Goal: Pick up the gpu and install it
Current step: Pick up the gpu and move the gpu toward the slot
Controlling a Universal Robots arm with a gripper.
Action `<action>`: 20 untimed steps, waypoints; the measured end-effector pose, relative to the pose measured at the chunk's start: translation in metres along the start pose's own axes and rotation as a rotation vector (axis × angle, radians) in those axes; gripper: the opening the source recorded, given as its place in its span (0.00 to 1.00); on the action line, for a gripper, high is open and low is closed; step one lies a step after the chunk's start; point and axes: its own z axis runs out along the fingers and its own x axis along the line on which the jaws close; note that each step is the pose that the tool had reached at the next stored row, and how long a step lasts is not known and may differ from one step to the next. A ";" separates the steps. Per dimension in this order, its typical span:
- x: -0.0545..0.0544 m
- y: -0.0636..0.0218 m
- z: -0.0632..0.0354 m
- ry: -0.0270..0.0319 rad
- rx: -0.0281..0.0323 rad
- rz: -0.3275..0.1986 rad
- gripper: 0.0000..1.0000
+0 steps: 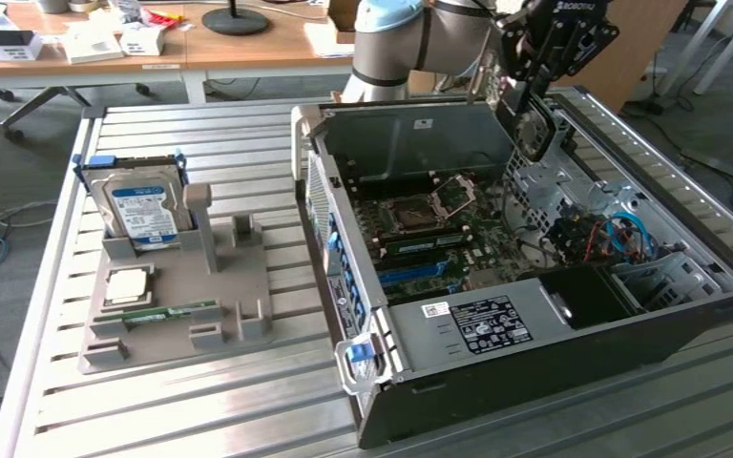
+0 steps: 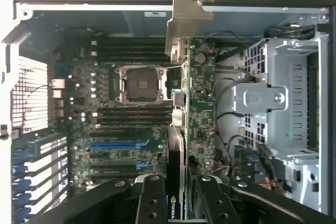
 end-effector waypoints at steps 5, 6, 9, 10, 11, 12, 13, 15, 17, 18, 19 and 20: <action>-0.016 0.0005 0.0004 0.0001 -0.0004 0.000 0.26; -0.019 0.0006 0.0005 0.0001 -0.0004 0.000 0.26; -0.025 0.0008 0.0007 0.0001 -0.0004 0.000 0.26; -0.025 0.0008 0.0007 0.0001 -0.0003 0.000 0.26; -0.025 0.0008 0.0007 0.0001 -0.0003 0.000 0.26; -0.025 0.0008 0.0007 0.0000 -0.0004 0.000 0.26; -0.025 0.0008 0.0007 0.0001 -0.0004 0.000 0.26; -0.026 0.0008 0.0007 0.0001 -0.0004 0.000 0.26; -0.030 0.0009 0.0009 0.0004 -0.0005 0.000 0.26; -0.032 0.0009 0.0009 0.0007 -0.0004 0.000 0.26; -0.034 0.0010 0.0011 0.0009 -0.0004 0.000 0.26; -0.035 0.0010 0.0012 0.0010 -0.0003 0.000 0.26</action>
